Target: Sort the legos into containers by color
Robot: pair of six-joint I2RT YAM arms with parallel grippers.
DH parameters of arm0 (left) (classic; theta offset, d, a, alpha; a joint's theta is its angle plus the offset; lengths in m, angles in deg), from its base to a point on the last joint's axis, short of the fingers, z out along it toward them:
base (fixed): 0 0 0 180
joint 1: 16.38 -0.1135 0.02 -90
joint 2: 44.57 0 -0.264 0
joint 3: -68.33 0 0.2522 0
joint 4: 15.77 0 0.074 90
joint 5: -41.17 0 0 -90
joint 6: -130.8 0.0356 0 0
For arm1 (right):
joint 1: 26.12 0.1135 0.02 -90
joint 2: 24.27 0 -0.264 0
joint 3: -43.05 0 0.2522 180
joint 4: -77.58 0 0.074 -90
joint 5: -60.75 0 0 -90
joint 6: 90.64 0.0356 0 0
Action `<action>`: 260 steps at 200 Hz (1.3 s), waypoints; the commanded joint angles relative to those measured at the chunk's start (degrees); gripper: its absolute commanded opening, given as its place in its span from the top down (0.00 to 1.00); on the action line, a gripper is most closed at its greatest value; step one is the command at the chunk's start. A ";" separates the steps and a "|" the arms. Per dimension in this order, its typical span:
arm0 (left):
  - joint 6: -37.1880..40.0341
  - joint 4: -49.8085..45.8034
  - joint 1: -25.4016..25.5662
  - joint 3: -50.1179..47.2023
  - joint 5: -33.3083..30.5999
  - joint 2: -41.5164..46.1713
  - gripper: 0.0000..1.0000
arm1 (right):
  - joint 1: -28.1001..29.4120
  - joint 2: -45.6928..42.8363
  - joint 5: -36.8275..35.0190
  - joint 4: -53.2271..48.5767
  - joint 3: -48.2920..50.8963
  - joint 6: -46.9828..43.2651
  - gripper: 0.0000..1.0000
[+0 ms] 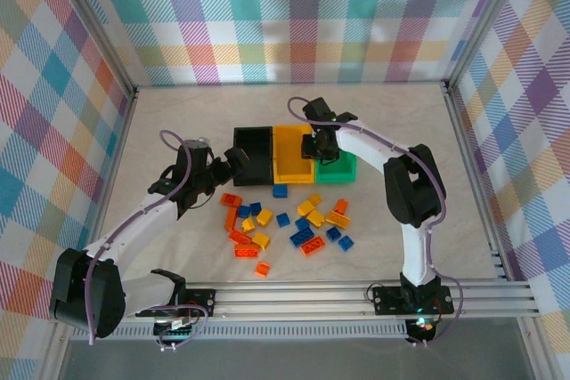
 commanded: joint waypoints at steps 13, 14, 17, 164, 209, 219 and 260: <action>1.73 -0.40 0.37 0.45 0.67 1.62 0.00 | 0.19 -2.07 1.07 -0.50 -1.39 -0.06 0.38; 1.77 -0.45 0.37 0.46 0.67 1.67 0.00 | 0.17 -2.17 1.00 -0.43 -1.37 -0.07 0.37; 1.80 -0.56 0.37 0.54 0.66 1.80 0.00 | 0.20 -2.55 0.94 -0.26 -1.31 -0.07 0.36; -0.71 2.75 0.73 -5.41 3.21 7.70 0.00 | 1.61 -30.90 -2.75 6.02 40.63 18.93 0.31; -0.16 2.66 0.73 -5.89 3.00 7.13 0.00 | 1.56 -25.15 -4.46 6.85 39.03 20.76 0.34; -0.04 2.66 0.73 -6.10 2.77 7.21 0.00 | 1.56 -23.70 -4.11 6.73 38.45 20.64 0.36; 0.39 2.53 0.73 -6.38 2.43 7.13 0.00 | 1.56 -21.18 -1.97 7.40 38.78 20.47 0.46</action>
